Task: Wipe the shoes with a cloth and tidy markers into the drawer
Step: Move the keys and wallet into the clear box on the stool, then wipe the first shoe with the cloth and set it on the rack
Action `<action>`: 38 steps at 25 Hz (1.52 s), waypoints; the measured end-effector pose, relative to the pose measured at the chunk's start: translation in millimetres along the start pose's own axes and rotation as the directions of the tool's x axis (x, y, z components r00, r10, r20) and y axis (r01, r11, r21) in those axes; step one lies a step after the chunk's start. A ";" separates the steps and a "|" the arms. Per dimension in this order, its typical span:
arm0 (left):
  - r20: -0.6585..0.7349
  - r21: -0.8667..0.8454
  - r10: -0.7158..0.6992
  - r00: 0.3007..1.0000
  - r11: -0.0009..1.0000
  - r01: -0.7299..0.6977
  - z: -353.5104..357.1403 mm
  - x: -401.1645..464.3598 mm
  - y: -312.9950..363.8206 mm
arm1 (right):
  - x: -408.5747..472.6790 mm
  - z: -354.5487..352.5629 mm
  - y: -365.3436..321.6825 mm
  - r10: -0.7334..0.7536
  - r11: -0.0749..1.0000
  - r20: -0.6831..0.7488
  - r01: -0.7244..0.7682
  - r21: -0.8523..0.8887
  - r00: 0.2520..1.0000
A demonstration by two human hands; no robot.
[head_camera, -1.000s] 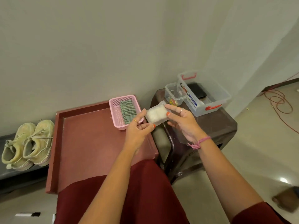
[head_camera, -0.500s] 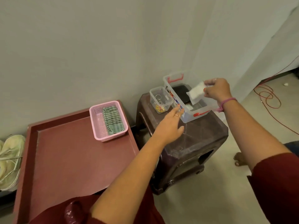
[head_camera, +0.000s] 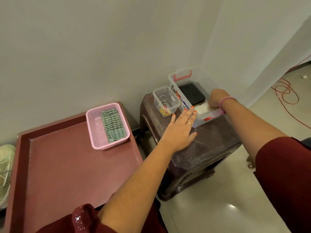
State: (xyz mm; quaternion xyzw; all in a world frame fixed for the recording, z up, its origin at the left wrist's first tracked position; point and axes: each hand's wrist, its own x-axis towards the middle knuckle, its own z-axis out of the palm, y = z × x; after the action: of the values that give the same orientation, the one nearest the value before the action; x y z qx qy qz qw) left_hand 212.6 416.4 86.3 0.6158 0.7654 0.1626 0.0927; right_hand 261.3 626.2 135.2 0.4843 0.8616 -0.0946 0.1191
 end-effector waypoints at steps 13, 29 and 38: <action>0.088 -0.011 -0.050 0.995 0.999 0.052 -7.3 -1.1 8.0 | -14.5 -21.9 8.5 -0.012 0.993 -0.080 0.021 0.112 0.997; -0.235 -0.329 -0.322 0.917 0.914 0.237 -66.6 -172.5 -43.0 | -166.8 18.7 -102.8 -0.199 0.331 -0.147 0.208 0.921 0.969; -0.297 -0.563 -0.650 0.699 0.711 0.422 -64.3 -293.6 -124.1 | -198.8 96.7 -212.7 -0.259 0.365 -0.002 0.100 0.925 0.966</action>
State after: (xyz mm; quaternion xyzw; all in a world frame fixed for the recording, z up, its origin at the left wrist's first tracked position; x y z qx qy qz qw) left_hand 143.3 98.7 83.9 0.2576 0.8524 0.4465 0.0876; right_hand 189.9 328.7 112.2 0.3638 0.7010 -0.6019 -0.1178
